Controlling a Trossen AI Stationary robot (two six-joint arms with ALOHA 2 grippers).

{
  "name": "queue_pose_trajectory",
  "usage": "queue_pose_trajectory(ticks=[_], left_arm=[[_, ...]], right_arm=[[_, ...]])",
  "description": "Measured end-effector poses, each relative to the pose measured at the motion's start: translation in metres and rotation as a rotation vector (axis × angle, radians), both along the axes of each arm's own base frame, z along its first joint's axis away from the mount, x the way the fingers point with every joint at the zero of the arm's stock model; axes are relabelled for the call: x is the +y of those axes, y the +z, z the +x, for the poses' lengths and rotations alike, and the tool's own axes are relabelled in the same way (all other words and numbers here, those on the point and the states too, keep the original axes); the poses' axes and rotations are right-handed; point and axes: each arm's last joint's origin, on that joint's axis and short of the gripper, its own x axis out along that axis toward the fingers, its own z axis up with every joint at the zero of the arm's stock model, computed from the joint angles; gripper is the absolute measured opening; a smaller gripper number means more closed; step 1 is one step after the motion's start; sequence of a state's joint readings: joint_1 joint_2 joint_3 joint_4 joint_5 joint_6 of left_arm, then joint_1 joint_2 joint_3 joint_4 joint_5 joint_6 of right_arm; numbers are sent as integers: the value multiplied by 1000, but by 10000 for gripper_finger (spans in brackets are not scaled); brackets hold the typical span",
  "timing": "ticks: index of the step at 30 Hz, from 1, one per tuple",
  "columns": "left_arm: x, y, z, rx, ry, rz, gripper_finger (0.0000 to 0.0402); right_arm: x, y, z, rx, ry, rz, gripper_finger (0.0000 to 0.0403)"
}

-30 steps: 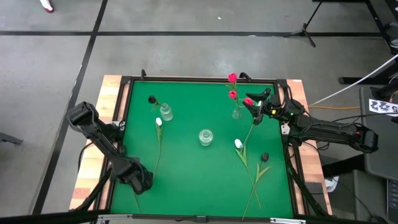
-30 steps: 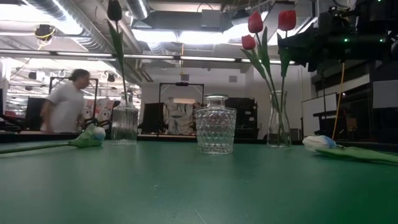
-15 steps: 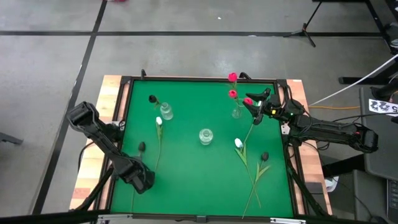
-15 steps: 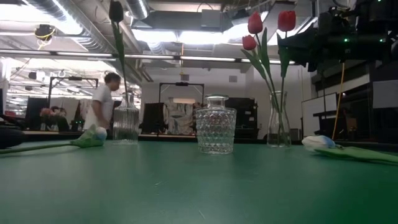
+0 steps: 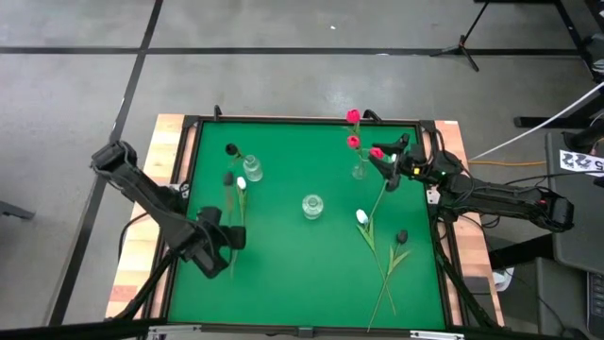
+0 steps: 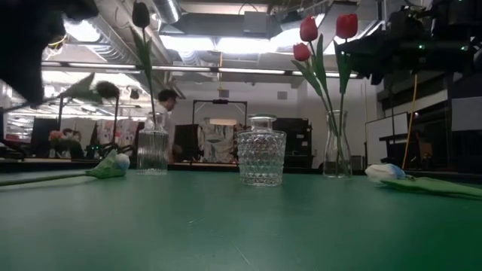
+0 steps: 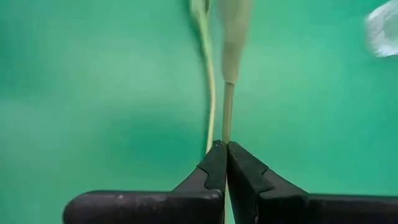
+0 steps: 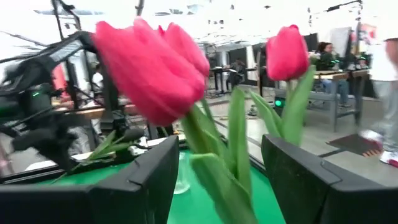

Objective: Sort flowers into vase by color
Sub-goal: Put the left black tulip into the left transparent vase

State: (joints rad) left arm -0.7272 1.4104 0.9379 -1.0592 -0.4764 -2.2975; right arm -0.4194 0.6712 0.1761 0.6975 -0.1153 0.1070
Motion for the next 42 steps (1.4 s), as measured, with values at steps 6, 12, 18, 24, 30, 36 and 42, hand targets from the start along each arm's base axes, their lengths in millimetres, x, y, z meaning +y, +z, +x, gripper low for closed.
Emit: queue_pose_trajectory(ticks=[6,12,18,24,30,36,42], left_arm=[[5,28,10,-120,-77,80,1],[-11,50,29,-273,-333,78,0],[-8,56,35,-252,-495,208,0],[12,60,45,-202,-546,354,0],[28,62,55,-156,-588,430,0],[36,66,63,-163,-618,476,0],[50,80,67,-158,-702,615,0]], right_arm=[[3,9,-1,-84,92,-34,229],[7,12,-2,-121,198,-22,229],[10,16,-3,-153,305,7,229],[12,41,-5,-259,360,-77,229],[13,69,-7,-304,314,-239,229],[12,83,-3,-228,339,-250,229],[32,122,3,-262,544,-301,229]])
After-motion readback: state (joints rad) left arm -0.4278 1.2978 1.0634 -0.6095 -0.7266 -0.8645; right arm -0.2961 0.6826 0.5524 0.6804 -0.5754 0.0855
